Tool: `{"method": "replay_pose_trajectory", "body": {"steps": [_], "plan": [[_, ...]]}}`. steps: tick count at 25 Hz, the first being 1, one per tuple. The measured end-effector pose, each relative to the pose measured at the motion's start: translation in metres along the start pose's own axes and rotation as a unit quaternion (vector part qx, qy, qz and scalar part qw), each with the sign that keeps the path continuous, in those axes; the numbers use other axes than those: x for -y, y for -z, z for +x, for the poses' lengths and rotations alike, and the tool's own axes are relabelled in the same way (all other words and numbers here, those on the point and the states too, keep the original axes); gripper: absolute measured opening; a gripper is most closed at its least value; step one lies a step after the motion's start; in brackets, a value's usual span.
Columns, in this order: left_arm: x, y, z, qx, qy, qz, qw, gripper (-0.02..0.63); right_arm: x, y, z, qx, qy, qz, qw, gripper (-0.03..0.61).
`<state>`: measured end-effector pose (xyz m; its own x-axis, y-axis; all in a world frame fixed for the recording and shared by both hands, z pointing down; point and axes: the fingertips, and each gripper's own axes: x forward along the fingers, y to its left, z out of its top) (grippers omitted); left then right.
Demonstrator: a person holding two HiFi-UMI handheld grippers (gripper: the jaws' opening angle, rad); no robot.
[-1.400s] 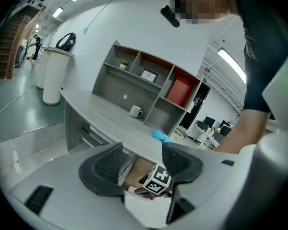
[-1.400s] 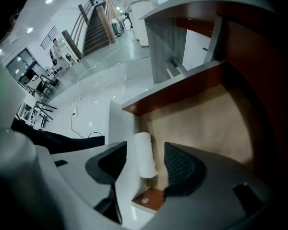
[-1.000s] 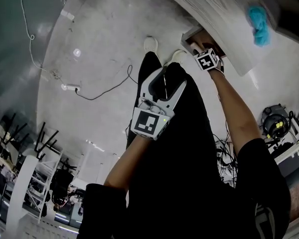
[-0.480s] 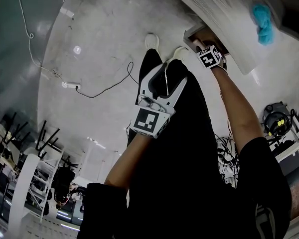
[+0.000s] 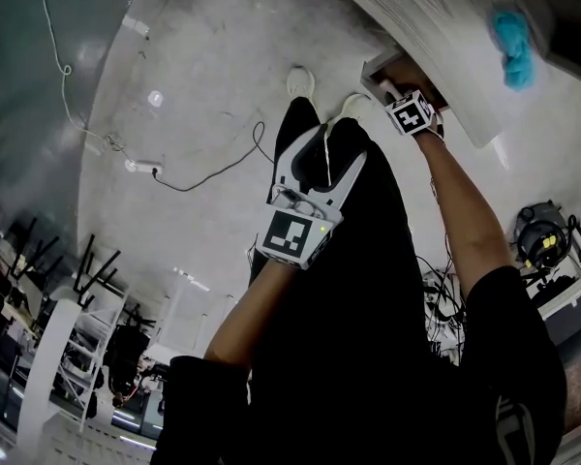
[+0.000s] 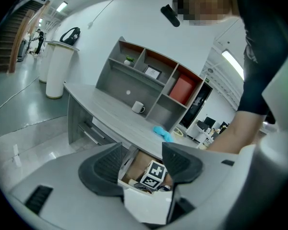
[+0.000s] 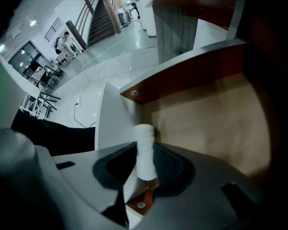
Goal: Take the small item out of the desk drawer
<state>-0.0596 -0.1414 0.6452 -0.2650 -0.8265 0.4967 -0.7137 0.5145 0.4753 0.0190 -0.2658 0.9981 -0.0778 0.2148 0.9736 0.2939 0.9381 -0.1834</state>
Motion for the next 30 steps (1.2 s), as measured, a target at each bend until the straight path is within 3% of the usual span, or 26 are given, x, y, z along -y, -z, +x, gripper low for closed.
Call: {"method": "replay_pose_trajectory", "body": {"steps": [9,18,25,30], "plan": [[0.005,-0.025,-0.001,0.004,0.016,0.024,0.9996,0.238,0.002,-0.013,-0.031,0.035,0.023,0.041,0.998,0.105],[0.015,-0.056,-0.015,0.006,0.041,0.054,0.9977,0.238,0.004,-0.022,-0.099,0.098,0.051,0.127,0.986,0.106],[0.015,-0.099,-0.031,0.036,0.062,0.078,0.9943,0.238,-0.002,-0.022,-0.157,0.14,0.079,0.167,0.973,0.106],[0.018,-0.121,-0.044,0.042,0.089,0.083,0.9916,0.238,-0.012,-0.025,-0.209,0.187,0.098,0.23,0.95,0.105]]}}
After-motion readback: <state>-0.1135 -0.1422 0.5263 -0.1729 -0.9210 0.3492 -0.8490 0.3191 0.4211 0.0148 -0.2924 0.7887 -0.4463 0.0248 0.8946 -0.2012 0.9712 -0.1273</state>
